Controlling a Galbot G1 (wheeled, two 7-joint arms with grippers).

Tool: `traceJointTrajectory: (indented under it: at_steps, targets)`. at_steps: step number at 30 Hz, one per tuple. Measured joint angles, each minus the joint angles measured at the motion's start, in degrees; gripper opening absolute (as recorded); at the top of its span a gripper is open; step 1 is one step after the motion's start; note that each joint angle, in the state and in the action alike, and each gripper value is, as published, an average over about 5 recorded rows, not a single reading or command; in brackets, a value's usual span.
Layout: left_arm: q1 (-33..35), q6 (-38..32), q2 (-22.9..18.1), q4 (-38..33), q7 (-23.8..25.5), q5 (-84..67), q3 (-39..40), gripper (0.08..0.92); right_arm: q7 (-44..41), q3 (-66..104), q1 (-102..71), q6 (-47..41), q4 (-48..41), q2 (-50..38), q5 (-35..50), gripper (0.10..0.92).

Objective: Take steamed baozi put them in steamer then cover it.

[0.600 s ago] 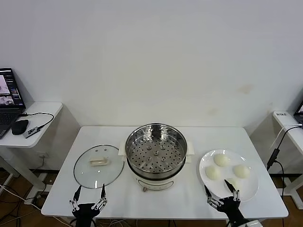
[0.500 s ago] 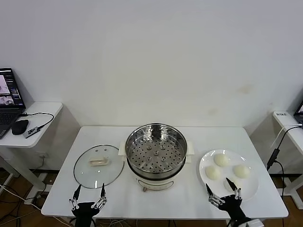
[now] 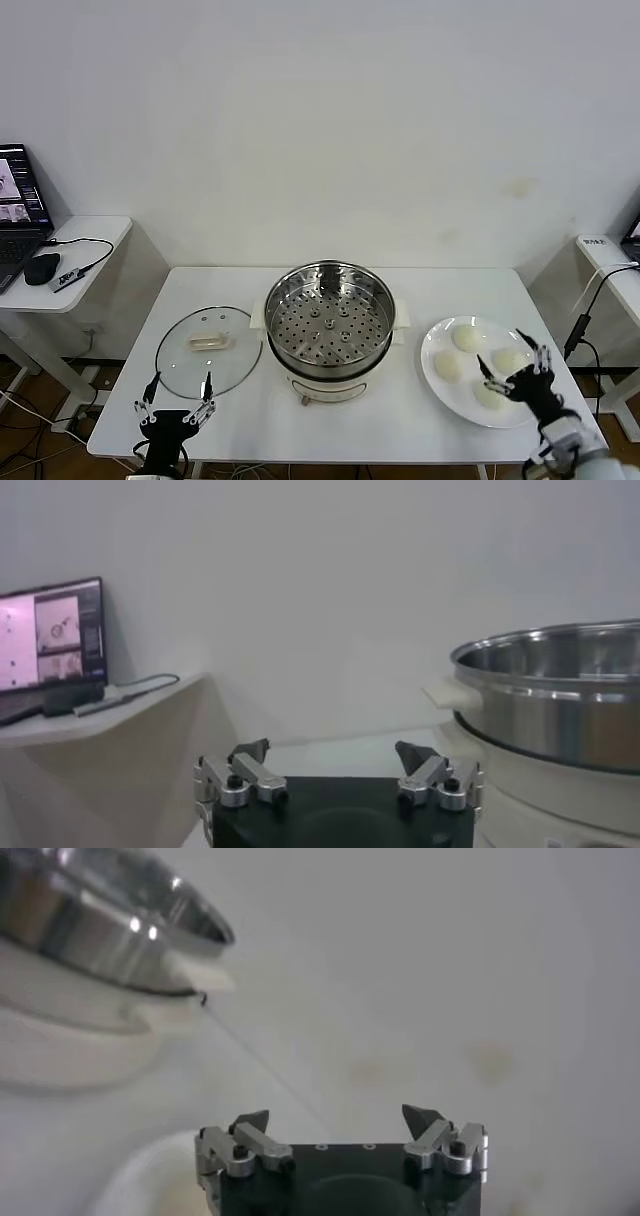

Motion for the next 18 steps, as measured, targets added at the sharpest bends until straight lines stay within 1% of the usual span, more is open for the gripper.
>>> traceJointTrajectory:
  at_steps: [8, 13, 18]
  targets:
    - [0.2, 0.7, 0.1, -0.8, -0.3, 0.6, -0.8, 0.823, -8.4, -11.9, 14.4, -3.2, -7.0, -13.3, -2.5, 0.823]
    - [0.5, 0.9, 0.2, -1.1, -0.4, 0.8, -1.2, 0.823, -15.1, -26.1, 28.8, -4.4, -11.5, -19.4, -1.6, 0.823]
    - [0.7, 1.0, 0.1, -1.5, -0.6, 0.8, -1.5, 0.823, -22.6, -41.4, 43.3, -5.1, -15.8, -23.0, 0.4, 0.823]
